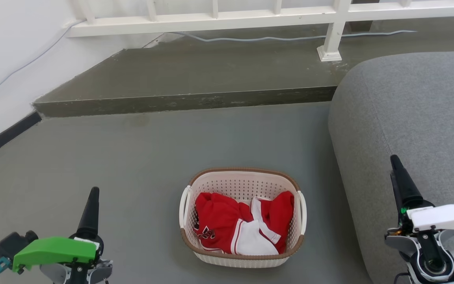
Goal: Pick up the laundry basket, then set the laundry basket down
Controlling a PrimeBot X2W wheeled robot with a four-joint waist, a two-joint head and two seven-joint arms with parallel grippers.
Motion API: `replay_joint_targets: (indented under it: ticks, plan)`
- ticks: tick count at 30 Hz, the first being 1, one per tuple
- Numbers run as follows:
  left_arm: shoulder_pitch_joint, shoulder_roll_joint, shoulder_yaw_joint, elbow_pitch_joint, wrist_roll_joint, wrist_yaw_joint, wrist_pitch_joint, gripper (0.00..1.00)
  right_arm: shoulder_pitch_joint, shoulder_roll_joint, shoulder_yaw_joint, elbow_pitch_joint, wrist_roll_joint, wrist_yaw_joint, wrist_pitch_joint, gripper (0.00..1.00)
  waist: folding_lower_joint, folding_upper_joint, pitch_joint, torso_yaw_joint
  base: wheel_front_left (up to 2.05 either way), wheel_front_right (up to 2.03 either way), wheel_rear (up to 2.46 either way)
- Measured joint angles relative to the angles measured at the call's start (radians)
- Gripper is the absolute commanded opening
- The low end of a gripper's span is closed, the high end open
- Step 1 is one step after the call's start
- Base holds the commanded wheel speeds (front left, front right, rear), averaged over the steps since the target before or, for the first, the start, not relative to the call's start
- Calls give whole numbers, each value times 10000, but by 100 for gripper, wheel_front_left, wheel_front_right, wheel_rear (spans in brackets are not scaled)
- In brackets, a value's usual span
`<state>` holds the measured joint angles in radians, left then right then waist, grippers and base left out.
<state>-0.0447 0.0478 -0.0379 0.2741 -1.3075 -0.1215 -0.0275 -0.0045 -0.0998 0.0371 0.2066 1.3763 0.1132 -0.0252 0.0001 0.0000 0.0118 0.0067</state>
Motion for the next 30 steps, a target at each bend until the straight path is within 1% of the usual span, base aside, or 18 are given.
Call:
replay_joint_targets:
  ticks: [16,21,30]
  plan:
    - [-177,86,-422,-251,3064,0,-472,100,-168,-619,959,115,-2332,6,-535,100,0,0,41,28,0,0,0]
    - [-190,113,-629,-301,4098,81,-625,100,-244,-646,1022,211,-3001,6,-637,100,0,0,55,23,0,0,0]
    - [-233,86,-899,-366,5404,178,-894,100,-361,-581,1053,186,-4069,10,-922,100,0,0,74,16,0,0,0]
